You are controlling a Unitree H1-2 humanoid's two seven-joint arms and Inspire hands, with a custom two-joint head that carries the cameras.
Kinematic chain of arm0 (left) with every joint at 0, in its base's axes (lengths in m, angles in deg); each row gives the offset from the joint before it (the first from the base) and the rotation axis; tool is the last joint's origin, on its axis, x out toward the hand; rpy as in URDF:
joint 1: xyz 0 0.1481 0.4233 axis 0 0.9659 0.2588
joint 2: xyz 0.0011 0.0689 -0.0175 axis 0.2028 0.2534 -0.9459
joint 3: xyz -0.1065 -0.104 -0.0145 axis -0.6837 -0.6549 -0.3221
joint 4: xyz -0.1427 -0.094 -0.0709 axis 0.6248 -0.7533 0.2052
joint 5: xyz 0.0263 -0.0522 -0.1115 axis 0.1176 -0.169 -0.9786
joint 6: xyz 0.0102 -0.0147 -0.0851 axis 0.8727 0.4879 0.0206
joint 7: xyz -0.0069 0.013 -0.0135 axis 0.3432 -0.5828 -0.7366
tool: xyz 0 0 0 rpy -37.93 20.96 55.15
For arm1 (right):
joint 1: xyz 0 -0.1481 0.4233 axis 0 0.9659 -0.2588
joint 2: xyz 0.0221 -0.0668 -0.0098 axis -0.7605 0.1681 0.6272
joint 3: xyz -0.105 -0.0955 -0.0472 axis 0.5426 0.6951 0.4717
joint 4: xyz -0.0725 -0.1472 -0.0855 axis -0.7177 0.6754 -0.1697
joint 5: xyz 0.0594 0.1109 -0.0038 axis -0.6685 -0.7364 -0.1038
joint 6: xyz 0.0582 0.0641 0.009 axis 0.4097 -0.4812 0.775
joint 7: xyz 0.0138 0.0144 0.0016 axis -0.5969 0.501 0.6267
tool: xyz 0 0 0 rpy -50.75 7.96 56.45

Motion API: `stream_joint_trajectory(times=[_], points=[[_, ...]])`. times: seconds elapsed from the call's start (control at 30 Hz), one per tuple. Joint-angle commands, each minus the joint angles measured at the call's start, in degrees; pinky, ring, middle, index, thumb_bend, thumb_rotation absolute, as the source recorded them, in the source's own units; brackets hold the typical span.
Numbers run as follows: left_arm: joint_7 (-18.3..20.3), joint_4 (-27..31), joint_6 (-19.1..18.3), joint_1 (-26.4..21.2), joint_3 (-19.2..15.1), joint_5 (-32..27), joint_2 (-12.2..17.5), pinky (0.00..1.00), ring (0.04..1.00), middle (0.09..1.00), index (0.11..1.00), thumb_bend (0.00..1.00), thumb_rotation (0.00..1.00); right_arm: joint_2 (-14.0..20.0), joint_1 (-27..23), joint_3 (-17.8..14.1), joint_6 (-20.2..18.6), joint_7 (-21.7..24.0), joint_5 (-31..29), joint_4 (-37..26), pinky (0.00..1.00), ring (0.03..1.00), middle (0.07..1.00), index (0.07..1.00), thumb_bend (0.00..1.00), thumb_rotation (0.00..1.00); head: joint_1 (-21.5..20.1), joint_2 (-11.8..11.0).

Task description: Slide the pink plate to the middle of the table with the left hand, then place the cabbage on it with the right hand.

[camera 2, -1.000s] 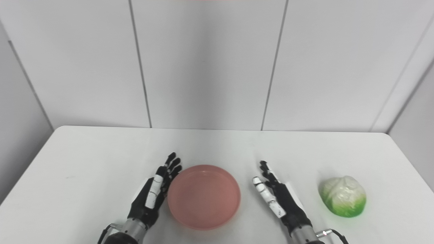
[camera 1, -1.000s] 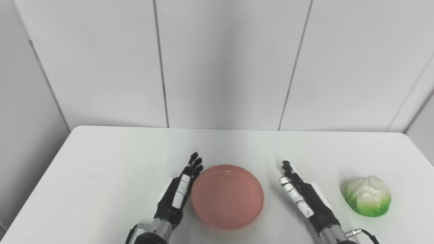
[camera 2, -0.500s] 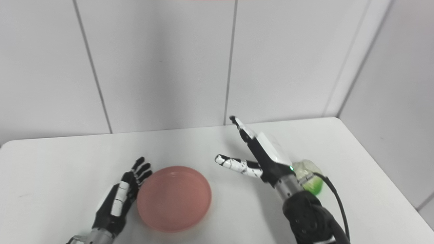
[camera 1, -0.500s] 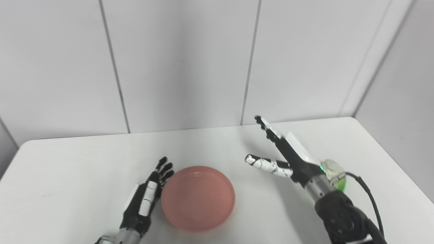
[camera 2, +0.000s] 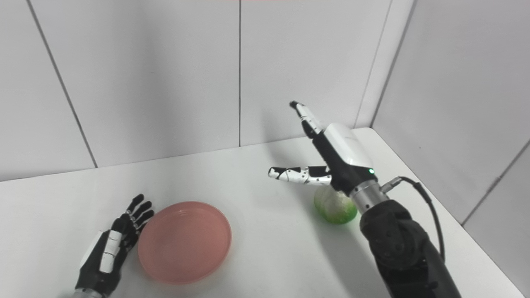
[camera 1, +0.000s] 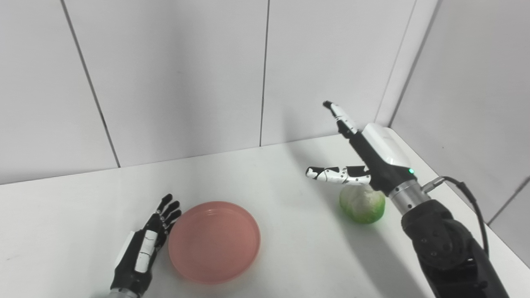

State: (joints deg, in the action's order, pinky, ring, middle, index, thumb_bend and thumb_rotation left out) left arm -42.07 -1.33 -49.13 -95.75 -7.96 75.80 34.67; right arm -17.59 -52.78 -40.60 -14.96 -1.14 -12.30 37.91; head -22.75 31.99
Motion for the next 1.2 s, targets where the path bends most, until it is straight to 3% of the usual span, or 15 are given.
stream_joint_trajectory(times=[0.0,0.2,0.4,0.57,0.93,1.17], points=[[-0.5,-3.4,0.4,2.3,-1.7,0.3,2.9,0.89,0.918,0.934,0.929,0.88,1.0,3.1,0.0,-2.5,-0.3,-1.0,1.8,-1.7,0.81,0.936,0.98,0.985,0.98,0.67,-0.8,0.4],[0.7,-3.5,-0.3,2.0,-2.1,-0.1,3.9,0.91,0.928,0.941,0.935,0.89,1.0,5.2,4.2,-7.4,-1.9,-0.1,1.9,-1.8,0.78,0.915,0.969,0.986,1.0,0.67,-1.9,1.3],[1.4,-3.9,1.0,2.2,-2.6,-0.2,4.1,0.92,0.933,0.949,0.943,0.9,1.0,6.1,7.4,-9.2,-2.4,0.8,-1.1,1.2,0.82,0.934,0.975,0.999,1.0,0.55,-2.2,1.9],[1.7,-3.5,0.7,2.7,-2.7,0.0,4.5,0.91,0.93,0.944,0.94,0.9,1.0,6.1,8.2,-8.7,-5.7,2.3,-1.3,2.9,0.84,0.958,0.992,1.0,1.0,0.59,-2.2,2.2],[1.5,-2.8,-0.3,3.1,-2.6,0.2,4.5,0.93,0.934,0.945,0.937,0.9,1.0,4.7,7.3,-6.0,-3.1,-0.3,-2.5,9.9,0.86,0.961,0.992,1.0,1.0,0.58,-1.4,2.4],[1.0,-2.0,-0.7,3.6,-2.6,0.6,4.3,0.92,0.927,0.939,0.931,0.88,1.0,4.2,6.4,-4.4,-5.7,-0.6,-1.5,12.0,0.84,0.946,0.99,1.0,1.0,0.56,-0.9,2.5]])
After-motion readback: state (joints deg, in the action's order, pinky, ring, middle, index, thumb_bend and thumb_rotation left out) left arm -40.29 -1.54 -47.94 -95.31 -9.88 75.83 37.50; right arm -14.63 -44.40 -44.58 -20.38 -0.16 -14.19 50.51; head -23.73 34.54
